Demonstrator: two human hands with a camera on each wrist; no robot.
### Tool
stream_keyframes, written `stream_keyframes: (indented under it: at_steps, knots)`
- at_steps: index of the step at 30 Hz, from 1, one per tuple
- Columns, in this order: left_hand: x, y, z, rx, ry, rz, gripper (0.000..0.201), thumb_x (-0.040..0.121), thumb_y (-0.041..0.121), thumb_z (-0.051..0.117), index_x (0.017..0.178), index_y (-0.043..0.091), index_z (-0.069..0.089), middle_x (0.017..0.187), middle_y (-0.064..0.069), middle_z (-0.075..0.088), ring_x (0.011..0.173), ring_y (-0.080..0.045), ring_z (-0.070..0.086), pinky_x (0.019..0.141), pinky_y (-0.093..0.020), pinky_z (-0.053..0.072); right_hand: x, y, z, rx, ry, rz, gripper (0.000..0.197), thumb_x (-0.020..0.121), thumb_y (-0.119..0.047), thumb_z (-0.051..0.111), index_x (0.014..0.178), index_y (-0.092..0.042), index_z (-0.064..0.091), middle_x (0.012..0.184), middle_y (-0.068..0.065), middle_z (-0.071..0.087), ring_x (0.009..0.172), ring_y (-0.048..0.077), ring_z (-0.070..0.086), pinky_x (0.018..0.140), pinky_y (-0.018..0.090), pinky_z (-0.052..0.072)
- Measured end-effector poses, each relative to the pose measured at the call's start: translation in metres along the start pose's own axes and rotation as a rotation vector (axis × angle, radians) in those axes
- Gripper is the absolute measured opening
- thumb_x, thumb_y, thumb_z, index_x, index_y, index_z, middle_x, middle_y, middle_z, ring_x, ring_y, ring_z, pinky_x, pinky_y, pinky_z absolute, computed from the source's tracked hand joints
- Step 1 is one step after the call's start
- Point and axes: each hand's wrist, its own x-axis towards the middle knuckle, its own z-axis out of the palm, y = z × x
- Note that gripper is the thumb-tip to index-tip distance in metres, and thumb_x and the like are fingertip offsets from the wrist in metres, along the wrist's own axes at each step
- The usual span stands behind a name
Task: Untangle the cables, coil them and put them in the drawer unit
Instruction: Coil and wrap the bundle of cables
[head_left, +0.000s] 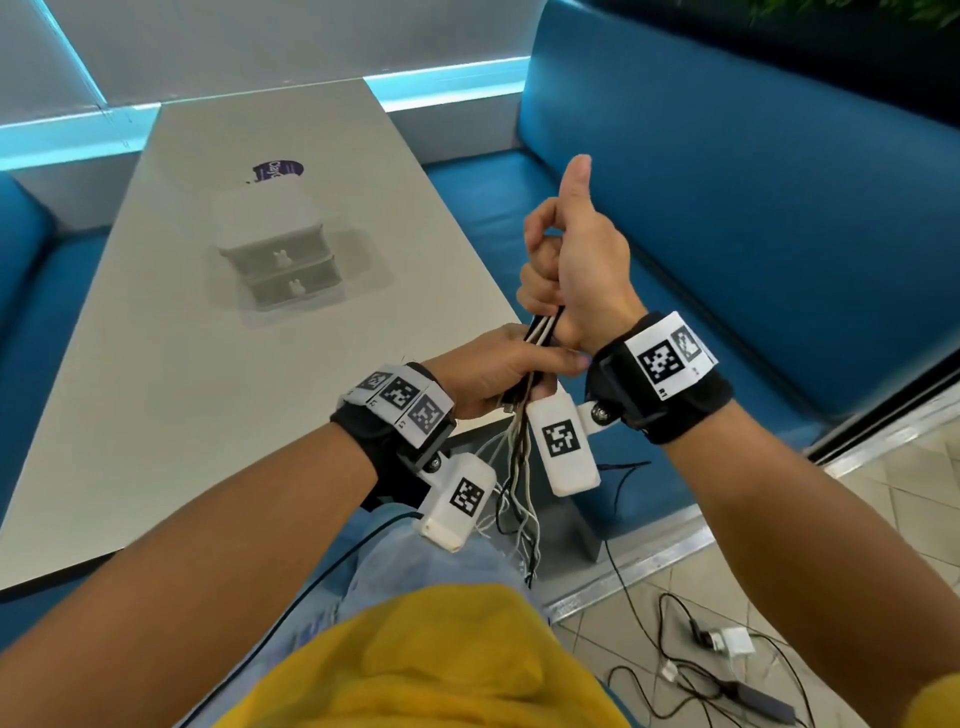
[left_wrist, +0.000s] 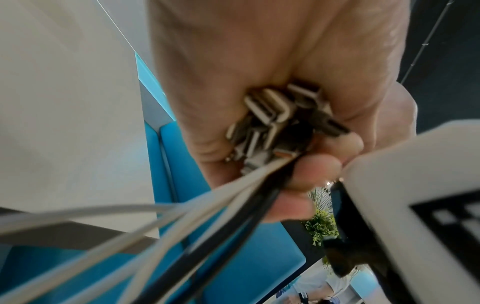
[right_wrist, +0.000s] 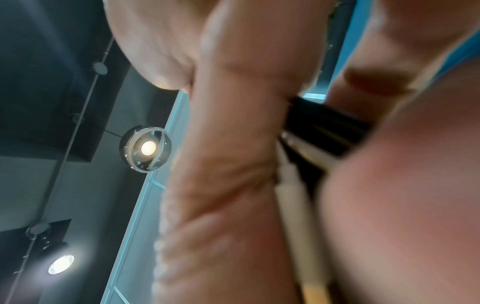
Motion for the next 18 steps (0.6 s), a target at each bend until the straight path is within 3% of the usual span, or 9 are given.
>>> stream_keyframes:
  at_steps: [3, 5, 7, 8, 10, 12, 14, 18]
  knots:
    - [0.002, -0.004, -0.003, 0.006, 0.029, -0.004, 0.026, 0.091, 0.014, 0.060, 0.066, 0.011, 0.055, 0.054, -0.001, 0.056, 0.050, -0.013, 0.047, 0.042, -0.018, 0.033, 0.002, 0.001, 0.001, 0.002, 0.005, 0.008, 0.059, 0.099, -0.056, 0.028, 0.061, -0.013, 0.040, 0.041, -0.003, 0.017, 0.034, 0.012, 0.011, 0.042, 0.021, 0.013]
    - [0.005, -0.007, -0.003, 0.014, 0.060, -0.018, 0.040, 0.090, 0.016, 0.059, 0.053, 0.012, 0.046, 0.054, -0.002, 0.061, 0.058, -0.022, 0.050, 0.045, -0.019, 0.035, 0.002, 0.001, 0.001, 0.004, -0.014, 0.020, 0.059, 0.099, -0.056, 0.028, 0.061, -0.012, 0.040, 0.041, -0.003, 0.016, 0.034, 0.011, 0.011, 0.041, 0.020, 0.014]
    - [0.007, -0.006, -0.002, -0.004, 0.083, -0.020, 0.048, 0.086, 0.020, 0.060, 0.042, 0.017, 0.039, 0.049, -0.002, 0.057, 0.067, -0.029, 0.050, 0.055, -0.025, 0.038, 0.005, 0.001, 0.001, 0.016, -0.041, 0.037, 0.060, 0.099, -0.057, 0.028, 0.062, -0.012, 0.042, 0.041, -0.003, 0.017, 0.035, 0.012, 0.013, 0.042, 0.020, 0.016]
    - [0.007, -0.004, -0.002, -0.030, 0.097, -0.010, 0.051, 0.087, 0.020, 0.058, 0.040, 0.018, 0.036, 0.045, -0.002, 0.051, 0.063, -0.027, 0.050, 0.058, -0.027, 0.038, 0.007, 0.000, 0.000, 0.023, -0.063, 0.047, 0.060, 0.099, -0.057, 0.028, 0.064, -0.011, 0.044, 0.042, -0.002, 0.019, 0.035, 0.013, 0.017, 0.042, 0.021, 0.020]
    - [0.006, -0.001, -0.003, -0.112, 0.146, 0.020, 0.053, 0.095, 0.018, 0.051, 0.046, 0.016, 0.032, 0.039, 0.001, 0.039, 0.045, -0.018, 0.042, 0.052, -0.024, 0.038, 0.015, -0.001, -0.006, 0.029, -0.135, 0.062, 0.059, 0.099, -0.057, 0.028, 0.076, -0.009, 0.053, 0.047, 0.001, 0.032, 0.041, 0.019, 0.038, 0.047, 0.026, 0.036]
    - [0.005, 0.002, -0.008, -0.266, 0.199, 0.056, 0.052, 0.099, 0.019, 0.045, 0.050, 0.015, 0.030, 0.038, 0.001, 0.033, 0.037, -0.015, 0.039, 0.047, -0.024, 0.043, 0.021, 0.001, -0.013, -0.019, -0.215, 0.059, 0.056, 0.099, -0.056, 0.026, 0.099, -0.011, 0.059, 0.069, 0.009, 0.056, 0.067, 0.027, 0.058, 0.059, 0.032, 0.048]
    - [0.007, 0.003, -0.014, -0.418, 0.264, 0.077, 0.058, 0.100, 0.025, 0.042, 0.043, 0.017, 0.032, 0.038, 0.000, 0.031, 0.035, -0.018, 0.042, 0.049, -0.027, 0.046, 0.021, 0.012, -0.019, -0.129, -0.277, 0.089, 0.053, 0.098, -0.057, 0.023, 0.110, -0.020, 0.059, 0.092, 0.011, 0.060, 0.082, 0.024, 0.057, 0.062, 0.031, 0.047]
    - [0.011, 0.012, -0.026, -0.653, 0.399, 0.132, 0.060, 0.100, 0.032, 0.042, 0.043, 0.018, 0.031, 0.041, 0.000, 0.029, 0.037, -0.018, 0.038, 0.048, -0.025, 0.038, 0.003, 0.054, -0.019, -0.146, -0.341, 0.307, 0.049, 0.097, -0.058, 0.029, 0.083, -0.018, 0.054, 0.064, 0.000, 0.051, 0.059, 0.016, 0.049, 0.059, 0.032, 0.046]
